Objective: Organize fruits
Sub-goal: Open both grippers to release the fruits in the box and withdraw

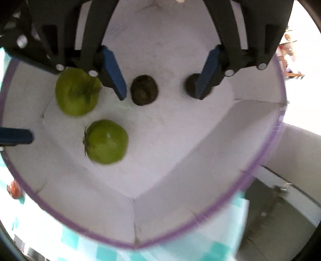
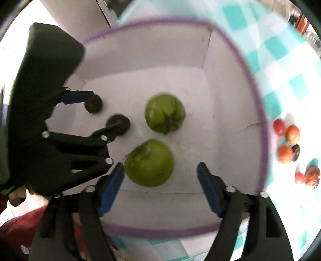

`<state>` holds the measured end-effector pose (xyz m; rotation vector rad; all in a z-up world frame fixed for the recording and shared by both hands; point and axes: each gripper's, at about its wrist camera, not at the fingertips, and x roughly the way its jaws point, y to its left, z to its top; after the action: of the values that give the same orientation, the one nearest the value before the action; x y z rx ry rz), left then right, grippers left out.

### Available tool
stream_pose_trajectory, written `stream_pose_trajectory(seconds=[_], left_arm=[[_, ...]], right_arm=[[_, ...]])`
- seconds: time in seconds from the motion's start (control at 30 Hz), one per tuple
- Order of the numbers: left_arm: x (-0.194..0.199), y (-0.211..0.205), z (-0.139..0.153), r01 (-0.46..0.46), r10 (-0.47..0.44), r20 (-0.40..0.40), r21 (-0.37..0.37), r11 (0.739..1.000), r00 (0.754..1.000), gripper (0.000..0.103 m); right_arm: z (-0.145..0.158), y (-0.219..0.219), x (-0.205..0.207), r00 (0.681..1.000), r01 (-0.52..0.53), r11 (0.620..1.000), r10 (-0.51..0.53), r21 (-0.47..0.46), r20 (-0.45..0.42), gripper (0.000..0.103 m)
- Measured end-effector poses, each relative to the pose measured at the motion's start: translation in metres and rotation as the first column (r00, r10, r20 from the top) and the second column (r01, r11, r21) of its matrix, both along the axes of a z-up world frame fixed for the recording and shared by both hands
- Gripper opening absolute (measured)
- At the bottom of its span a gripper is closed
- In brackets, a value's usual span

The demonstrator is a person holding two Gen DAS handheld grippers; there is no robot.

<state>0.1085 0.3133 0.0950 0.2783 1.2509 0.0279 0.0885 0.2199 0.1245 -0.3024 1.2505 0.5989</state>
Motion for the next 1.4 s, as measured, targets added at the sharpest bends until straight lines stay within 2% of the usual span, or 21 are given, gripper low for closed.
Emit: stream_pose_trajectory(seconds=[0.1,0.17,0.2,0.27,0.33,0.37,0.43,0.5,0.6,0.67,0.83,0.9,1.0,1.1,1.2,1.3,1.4], left_arm=[[-0.019,-0.007,0.031,-0.063,0.059,0.117,0.031,0.998,0.991,0.083],[-0.038,-0.017,0.062,-0.128,0.110,0.235,0.059,0.990,0.966,0.094],[-0.052,-0.027,0.081,-0.156,0.134,0.302,0.052,0.986,0.944,0.096],[-0.064,-0.050,0.111,-0.158,0.142,0.395,0.007,0.987,0.908,0.101],[-0.084,-0.075,0.131,-0.127,0.131,0.463,-0.041,0.991,0.876,0.101],[-0.092,-0.090,0.138,-0.110,0.124,0.478,-0.057,0.992,0.869,0.101],[-0.111,-0.126,0.140,-0.063,0.102,0.476,-0.098,0.993,0.874,0.101],[-0.125,-0.156,0.129,-0.018,0.074,0.451,-0.126,0.992,0.889,0.101],[-0.139,-0.215,0.101,0.087,-0.032,0.350,-0.140,0.986,0.936,0.101],[-0.147,-0.241,0.081,0.158,-0.112,0.285,-0.144,0.977,0.952,0.101],[-0.154,-0.285,0.049,0.283,-0.248,0.243,-0.121,0.951,0.938,0.101],[-0.142,-0.294,0.038,0.291,-0.260,0.231,-0.116,0.950,0.938,0.101],[-0.117,-0.306,0.023,0.282,-0.250,0.219,-0.133,0.950,0.943,0.101],[-0.085,-0.312,0.014,0.266,-0.229,0.217,-0.159,0.951,0.949,0.101],[-0.049,-0.315,0.005,0.264,-0.223,0.241,-0.152,0.953,0.945,0.101],[-0.004,-0.314,-0.007,0.250,-0.203,0.274,-0.149,0.957,0.940,0.101],[0.031,-0.308,-0.016,0.229,-0.171,0.292,-0.176,0.958,0.941,0.095]], right_arm=[[0.034,-0.024,-0.024,0.992,0.008,0.995,-0.020,0.097,0.126,0.079],[0.054,-0.052,-0.037,0.981,0.027,0.986,-0.058,0.165,0.185,0.081],[0.059,-0.077,-0.044,0.974,0.041,0.979,-0.084,0.199,0.210,0.085],[0.071,-0.109,-0.062,0.959,0.087,0.964,-0.149,0.251,0.240,0.088],[0.071,-0.145,-0.070,0.951,0.145,0.948,-0.212,0.282,0.226,0.088],[0.065,-0.165,-0.078,0.946,0.178,0.941,-0.245,0.288,0.215,0.088],[0.046,-0.202,-0.093,0.930,0.261,0.923,-0.319,0.284,0.183,0.088],[0.035,-0.245,-0.110,0.912,0.330,0.903,-0.380,0.275,0.155,0.088],[0.016,-0.293,-0.132,0.878,0.423,0.870,-0.463,0.251,0.125,0.088],[0.000,-0.319,-0.139,0.850,0.485,0.839,-0.519,0.248,0.094,0.088],[-0.036,-0.369,-0.161,0.765,0.619,0.747,-0.643,0.241,0.028,0.088],[-0.044,-0.380,-0.163,0.738,0.654,0.719,-0.675,0.233,0.011,0.088],[-0.056,-0.383,-0.156,0.722,0.676,0.705,-0.692,0.214,-0.003,0.088],[-0.061,-0.383,-0.146,0.728,0.674,0.715,-0.686,0.189,0.000,0.088],[-0.062,-0.384,-0.131,0.732,0.672,0.726,-0.681,0.146,0.018,0.088],[-0.066,-0.392,-0.108,0.700,0.707,0.695,-0.714,0.130,0.012,0.088],[-0.072,-0.391,-0.088,0.678,0.729,0.673,-0.735,0.123,0.008,0.088]])
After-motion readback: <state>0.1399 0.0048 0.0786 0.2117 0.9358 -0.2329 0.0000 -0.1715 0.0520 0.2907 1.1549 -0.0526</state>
